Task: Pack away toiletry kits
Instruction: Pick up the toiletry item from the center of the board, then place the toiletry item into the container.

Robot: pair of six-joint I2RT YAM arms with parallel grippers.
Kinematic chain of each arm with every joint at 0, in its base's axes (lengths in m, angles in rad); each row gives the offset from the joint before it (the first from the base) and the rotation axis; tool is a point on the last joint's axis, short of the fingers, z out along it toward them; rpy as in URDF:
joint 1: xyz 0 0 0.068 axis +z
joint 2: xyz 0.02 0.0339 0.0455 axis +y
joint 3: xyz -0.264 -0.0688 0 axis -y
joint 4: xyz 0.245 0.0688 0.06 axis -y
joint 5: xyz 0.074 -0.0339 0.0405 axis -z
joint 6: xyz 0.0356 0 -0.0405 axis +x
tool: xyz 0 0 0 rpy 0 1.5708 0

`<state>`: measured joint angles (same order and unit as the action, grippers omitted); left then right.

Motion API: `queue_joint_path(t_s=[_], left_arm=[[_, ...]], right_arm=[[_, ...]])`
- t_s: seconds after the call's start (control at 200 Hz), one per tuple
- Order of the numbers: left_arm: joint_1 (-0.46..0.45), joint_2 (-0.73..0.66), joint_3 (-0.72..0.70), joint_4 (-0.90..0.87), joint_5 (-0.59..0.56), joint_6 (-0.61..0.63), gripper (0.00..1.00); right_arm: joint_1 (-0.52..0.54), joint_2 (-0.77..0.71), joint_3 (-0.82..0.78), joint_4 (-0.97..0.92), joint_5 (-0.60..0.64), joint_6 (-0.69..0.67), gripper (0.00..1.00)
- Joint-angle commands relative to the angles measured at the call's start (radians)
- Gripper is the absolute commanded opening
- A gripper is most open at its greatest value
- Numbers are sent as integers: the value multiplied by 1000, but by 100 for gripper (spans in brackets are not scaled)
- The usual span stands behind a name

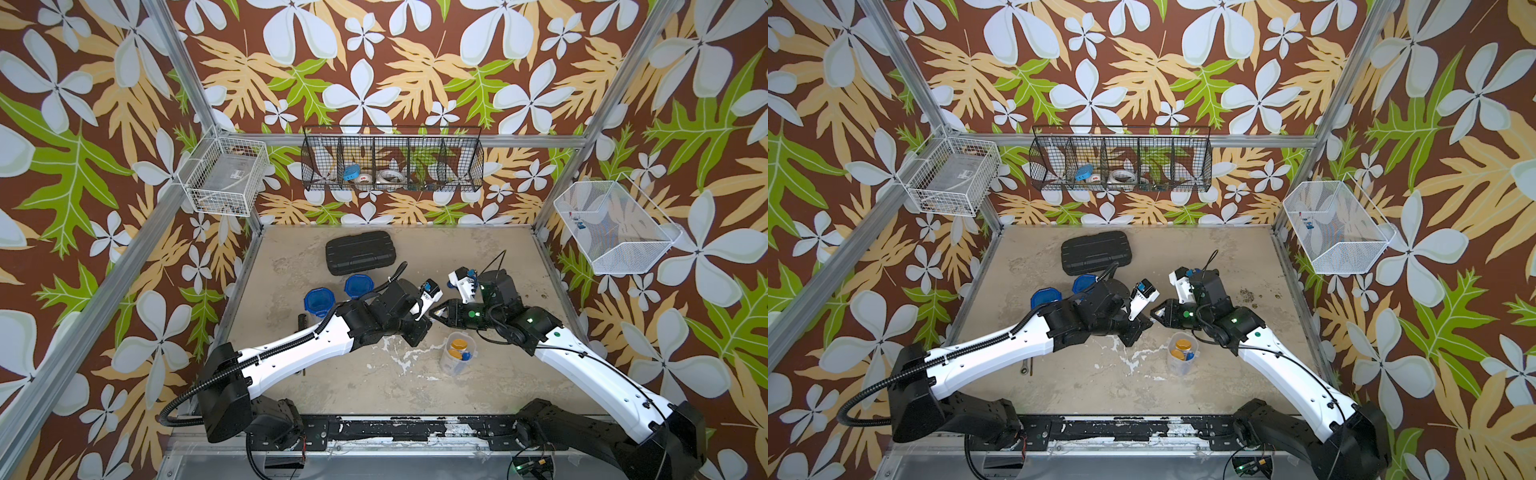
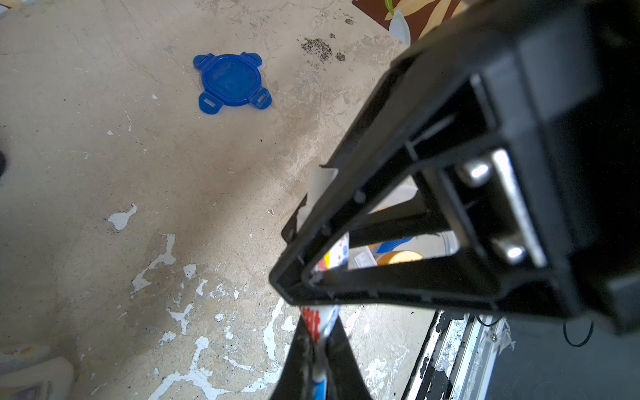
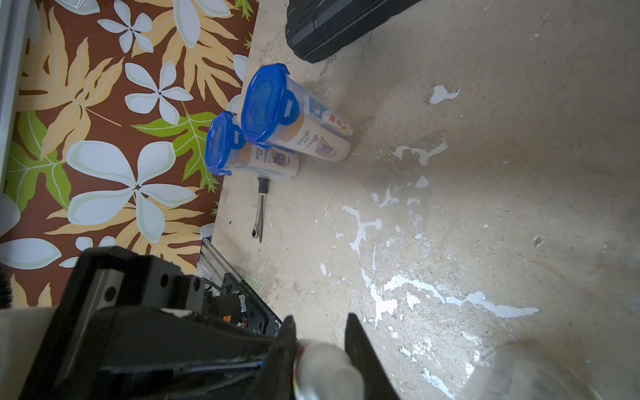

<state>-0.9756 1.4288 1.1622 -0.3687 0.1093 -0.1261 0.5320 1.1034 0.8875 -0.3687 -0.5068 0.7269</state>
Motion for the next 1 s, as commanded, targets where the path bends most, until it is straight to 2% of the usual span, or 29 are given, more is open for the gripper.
queue_joint_path(t_s=[0.0, 0.04, 0.19, 0.275, 0.34, 0.626, 0.806, 0.996], left_arm=[[-2, -5, -10, 30, 6, 0, 0], [-2, -5, -13, 30, 11, 0, 6], [-1, -17, -35, 42, 4, -19, 41], [1, -35, -64, 46, -16, -29, 56], [6, -46, -87, 45, -25, -33, 62], [52, -51, -125, 31, -59, -51, 64], [65, -37, -114, 27, -69, -44, 64], [67, -36, -114, 20, -78, -37, 64]], right_arm=[[2, -3, 1, 24, -13, -12, 16], [2, -5, 5, 21, -9, -17, 13], [2, -27, 53, -67, 62, -79, 5], [2, -53, 85, -155, 138, -131, 3], [3, -87, 94, -223, 201, -162, 2], [38, -216, 77, -432, 402, -222, 0], [138, -206, 119, -520, 582, -202, 0], [216, -173, 124, -573, 695, -165, 0]])
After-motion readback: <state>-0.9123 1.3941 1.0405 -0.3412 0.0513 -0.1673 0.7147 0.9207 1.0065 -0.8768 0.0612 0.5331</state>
